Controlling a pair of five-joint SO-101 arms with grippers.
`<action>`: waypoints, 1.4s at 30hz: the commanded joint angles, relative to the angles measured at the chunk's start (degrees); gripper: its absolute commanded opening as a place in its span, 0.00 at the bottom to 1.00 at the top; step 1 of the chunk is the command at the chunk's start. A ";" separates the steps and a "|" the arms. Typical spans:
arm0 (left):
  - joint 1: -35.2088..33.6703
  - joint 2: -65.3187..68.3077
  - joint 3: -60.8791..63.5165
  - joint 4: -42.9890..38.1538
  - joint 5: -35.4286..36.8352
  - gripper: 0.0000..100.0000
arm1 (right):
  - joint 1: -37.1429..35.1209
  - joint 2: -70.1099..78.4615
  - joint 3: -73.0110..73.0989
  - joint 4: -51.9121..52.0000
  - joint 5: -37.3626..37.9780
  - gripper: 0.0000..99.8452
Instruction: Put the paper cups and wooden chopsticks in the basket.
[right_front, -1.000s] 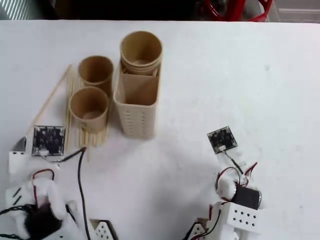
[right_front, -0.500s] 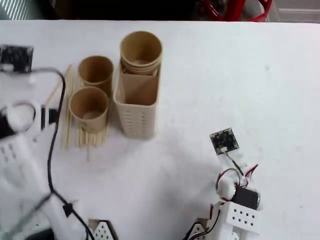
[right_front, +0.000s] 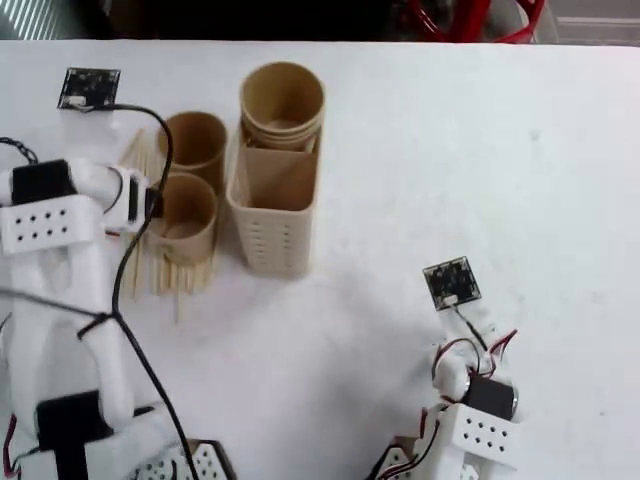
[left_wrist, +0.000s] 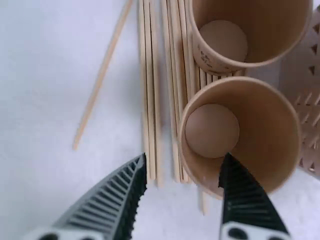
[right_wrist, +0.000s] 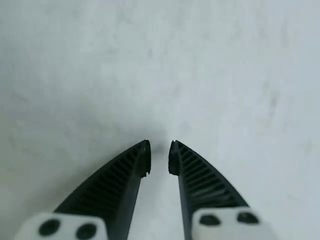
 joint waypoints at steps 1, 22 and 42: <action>0.92 3.74 -3.34 -3.69 1.23 0.24 | 0.40 -0.40 0.09 -1.19 0.62 0.07; 0.48 15.60 -4.75 -8.26 1.05 0.02 | 0.40 -0.40 0.09 -1.19 0.70 0.07; -8.66 15.52 -53.89 23.38 2.37 0.02 | 0.31 -0.40 0.09 -1.19 0.70 0.07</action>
